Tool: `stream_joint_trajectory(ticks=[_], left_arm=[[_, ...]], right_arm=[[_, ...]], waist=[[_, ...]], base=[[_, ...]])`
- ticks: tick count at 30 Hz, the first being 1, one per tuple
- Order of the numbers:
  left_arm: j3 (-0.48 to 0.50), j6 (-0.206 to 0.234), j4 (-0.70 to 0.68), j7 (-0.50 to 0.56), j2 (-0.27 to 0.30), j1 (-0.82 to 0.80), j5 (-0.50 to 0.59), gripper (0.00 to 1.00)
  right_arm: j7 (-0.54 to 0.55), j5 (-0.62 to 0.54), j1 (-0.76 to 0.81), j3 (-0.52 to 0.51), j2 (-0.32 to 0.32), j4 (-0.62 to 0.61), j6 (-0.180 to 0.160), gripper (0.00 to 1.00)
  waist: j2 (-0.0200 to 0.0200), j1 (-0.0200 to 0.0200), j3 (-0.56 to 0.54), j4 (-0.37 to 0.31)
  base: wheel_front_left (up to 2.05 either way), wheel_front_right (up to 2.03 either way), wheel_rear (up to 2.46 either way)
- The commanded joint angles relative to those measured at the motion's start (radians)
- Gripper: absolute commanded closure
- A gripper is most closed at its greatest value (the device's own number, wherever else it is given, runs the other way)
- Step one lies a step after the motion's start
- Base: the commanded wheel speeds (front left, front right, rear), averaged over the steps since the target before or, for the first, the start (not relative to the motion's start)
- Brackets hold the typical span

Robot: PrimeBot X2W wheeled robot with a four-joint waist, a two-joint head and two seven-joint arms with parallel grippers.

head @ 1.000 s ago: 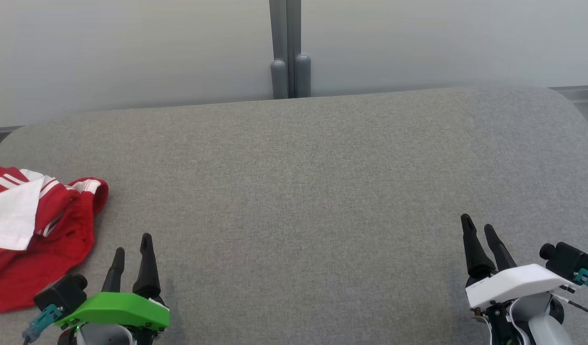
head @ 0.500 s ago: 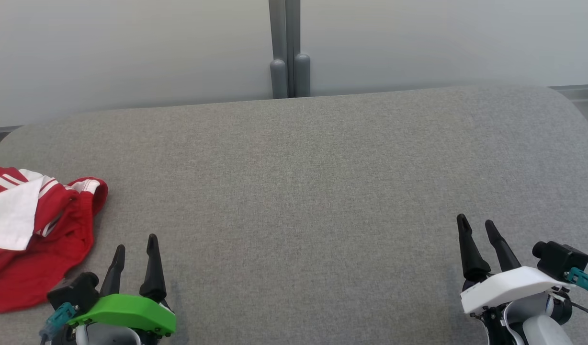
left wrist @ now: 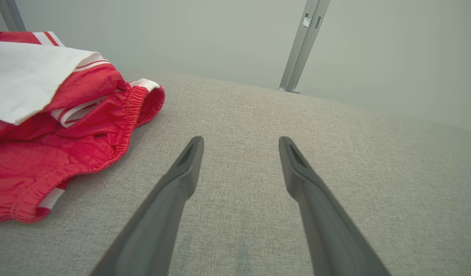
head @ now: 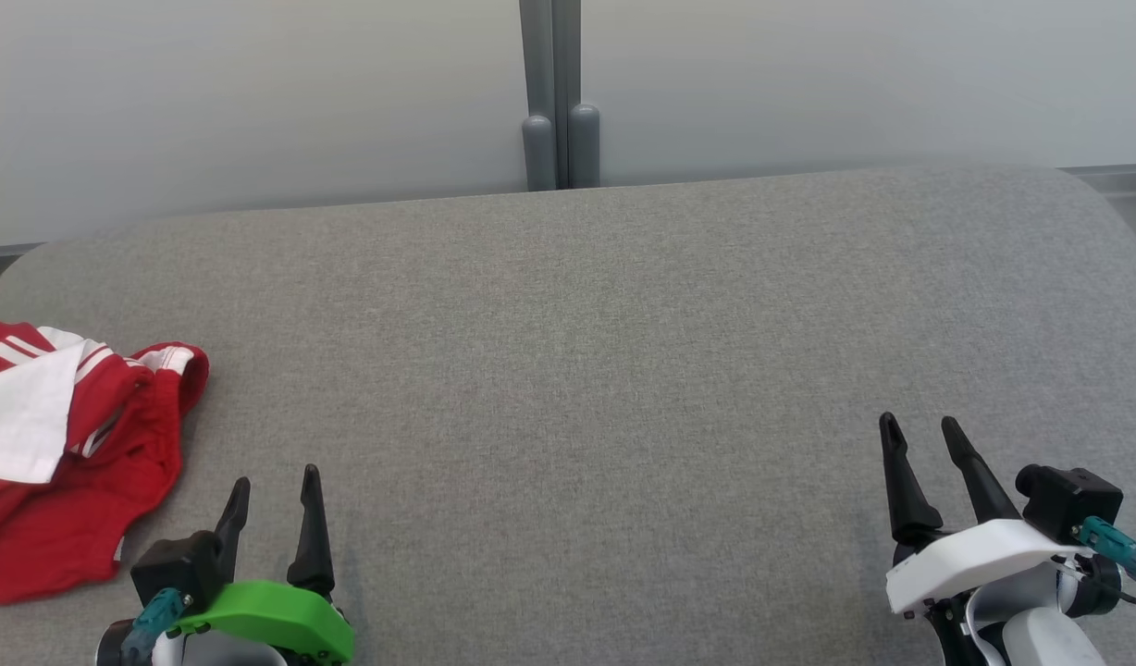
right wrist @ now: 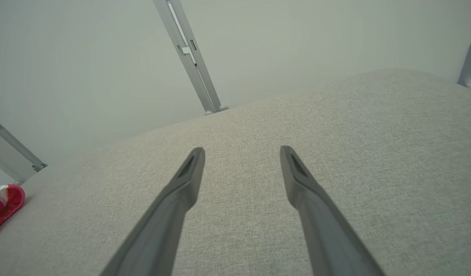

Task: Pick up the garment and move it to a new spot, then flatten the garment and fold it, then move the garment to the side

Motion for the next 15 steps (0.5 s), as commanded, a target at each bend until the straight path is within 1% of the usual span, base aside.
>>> stream_joint_trajectory(ticks=[1, 15], left_arm=[[-0.004, 0.009, -0.002, -0.009, 0.009, 0.003, 0.027, 0.0], [-0.019, 0.032, -0.002, -0.042, 0.017, 0.01, 0.151, 0.0]], right_arm=[[-0.011, -0.03, 0.003, -0.002, -0.006, -0.009, 0.0, 0.0], [-0.044, -0.168, 0.01, -0.001, -0.002, -0.016, 0.0, 0.0]], waist=[[0.0, 0.0, 0.0, 0.0], [0.0, 0.0, 0.002, -0.003]], base=[[0.0, 0.0, 0.0], [0.0, 0.0, 0.0]])
